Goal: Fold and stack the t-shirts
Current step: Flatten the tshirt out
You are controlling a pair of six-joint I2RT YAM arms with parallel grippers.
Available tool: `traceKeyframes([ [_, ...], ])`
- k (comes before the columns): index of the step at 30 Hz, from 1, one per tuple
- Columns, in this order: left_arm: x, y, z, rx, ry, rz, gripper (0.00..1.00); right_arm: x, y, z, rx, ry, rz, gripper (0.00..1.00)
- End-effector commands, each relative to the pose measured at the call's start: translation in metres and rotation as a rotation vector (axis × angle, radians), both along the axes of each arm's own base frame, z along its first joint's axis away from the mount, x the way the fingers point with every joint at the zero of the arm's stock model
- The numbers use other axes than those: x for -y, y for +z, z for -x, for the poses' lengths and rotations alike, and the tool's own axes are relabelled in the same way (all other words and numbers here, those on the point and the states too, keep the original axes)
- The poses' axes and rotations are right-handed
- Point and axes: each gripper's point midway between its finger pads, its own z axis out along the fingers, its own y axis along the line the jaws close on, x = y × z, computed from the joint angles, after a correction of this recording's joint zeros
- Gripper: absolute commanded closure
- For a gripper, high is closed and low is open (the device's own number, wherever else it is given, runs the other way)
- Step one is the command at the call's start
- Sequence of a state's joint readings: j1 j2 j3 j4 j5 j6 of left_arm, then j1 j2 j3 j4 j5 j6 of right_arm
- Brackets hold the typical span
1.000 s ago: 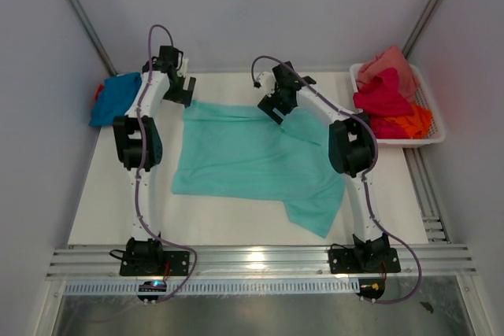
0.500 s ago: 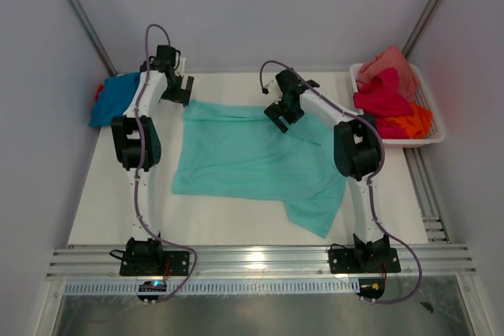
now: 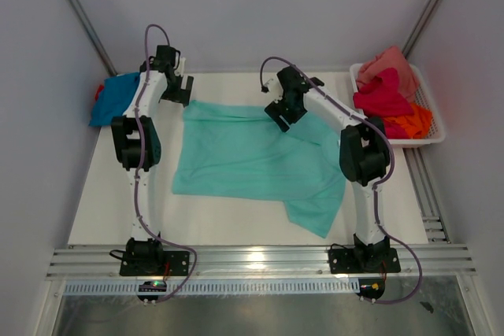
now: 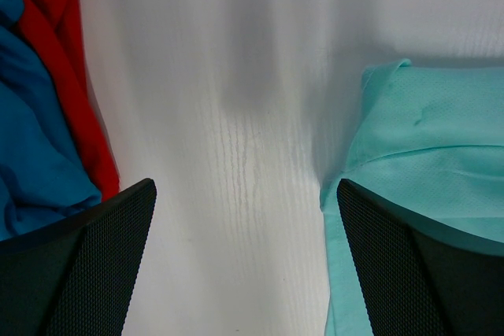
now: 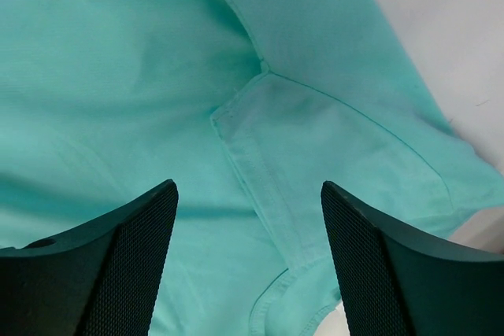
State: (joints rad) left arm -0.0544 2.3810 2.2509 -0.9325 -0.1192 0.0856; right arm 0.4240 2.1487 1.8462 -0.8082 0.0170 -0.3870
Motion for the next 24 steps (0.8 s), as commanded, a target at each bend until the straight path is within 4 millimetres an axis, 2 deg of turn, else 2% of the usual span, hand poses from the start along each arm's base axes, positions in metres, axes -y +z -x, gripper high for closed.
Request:
traceKeyframes([
  [1, -0.001, 0.024, -0.004, 0.056, 0.009, 0.022, 0.01, -0.018, 0.018, 0.017, -0.017, 0.047, -0.069, 0.23],
  [8, 0.0, 0.025, -0.002, 0.055, 0.008, 0.029, 0.01, -0.036, 0.005, 0.025, -0.049, 0.088, -0.072, 0.24],
  [12, 0.002, 0.023, -0.001, 0.047, 0.004, 0.037, 0.01, -0.041, -0.005, 0.024, -0.058, 0.086, -0.068, 0.32],
  [24, 0.003, 0.022, 0.001, 0.04, 0.001, 0.047, 0.01, -0.032, -0.029, 0.014, -0.036, 0.055, 0.005, 0.36],
])
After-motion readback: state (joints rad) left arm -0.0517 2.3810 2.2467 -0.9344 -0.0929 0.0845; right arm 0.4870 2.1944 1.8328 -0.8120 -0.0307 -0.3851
